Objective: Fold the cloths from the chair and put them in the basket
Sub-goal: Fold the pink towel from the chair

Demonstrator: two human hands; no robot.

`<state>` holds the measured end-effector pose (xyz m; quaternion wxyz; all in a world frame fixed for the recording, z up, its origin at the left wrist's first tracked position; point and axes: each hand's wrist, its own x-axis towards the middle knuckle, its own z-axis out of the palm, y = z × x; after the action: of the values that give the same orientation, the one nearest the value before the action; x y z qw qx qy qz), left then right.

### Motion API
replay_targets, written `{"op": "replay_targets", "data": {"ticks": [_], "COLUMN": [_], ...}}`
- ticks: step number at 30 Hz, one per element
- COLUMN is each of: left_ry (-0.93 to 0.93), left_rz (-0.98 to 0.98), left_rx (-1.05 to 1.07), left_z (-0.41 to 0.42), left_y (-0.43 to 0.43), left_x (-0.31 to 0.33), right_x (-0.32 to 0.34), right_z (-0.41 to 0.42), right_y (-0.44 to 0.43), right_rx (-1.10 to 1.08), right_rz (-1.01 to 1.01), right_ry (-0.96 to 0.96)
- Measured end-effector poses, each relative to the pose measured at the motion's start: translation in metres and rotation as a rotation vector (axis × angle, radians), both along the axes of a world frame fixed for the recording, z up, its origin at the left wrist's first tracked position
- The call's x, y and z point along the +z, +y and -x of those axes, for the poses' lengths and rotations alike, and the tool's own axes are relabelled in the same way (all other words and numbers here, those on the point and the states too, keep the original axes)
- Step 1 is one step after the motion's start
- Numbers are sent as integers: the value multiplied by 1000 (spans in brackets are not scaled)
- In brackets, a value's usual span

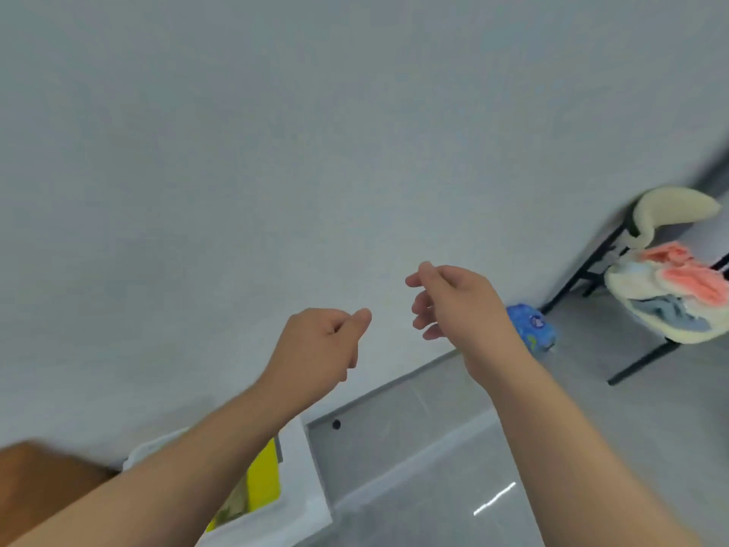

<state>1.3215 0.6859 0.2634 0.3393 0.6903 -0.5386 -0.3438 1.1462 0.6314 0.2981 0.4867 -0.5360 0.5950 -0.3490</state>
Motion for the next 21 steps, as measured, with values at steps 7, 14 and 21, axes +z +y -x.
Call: {"op": "replay_targets", "data": {"ticks": [7, 14, 21], "left_ry": [75, 197, 208], "left_rz": [72, 46, -19], "left_rx": [-92, -153, -260], "left_z": [186, 364, 535], "left_y": [-44, -74, -143], "left_x": [31, 43, 21], "right_x": [16, 19, 6], "right_z": [210, 387, 548], "right_y": [1, -10, -60], "right_rx": [-174, -261, -341], "right_rz": [51, 40, 31], "right_ry": [-46, 6, 23]}}
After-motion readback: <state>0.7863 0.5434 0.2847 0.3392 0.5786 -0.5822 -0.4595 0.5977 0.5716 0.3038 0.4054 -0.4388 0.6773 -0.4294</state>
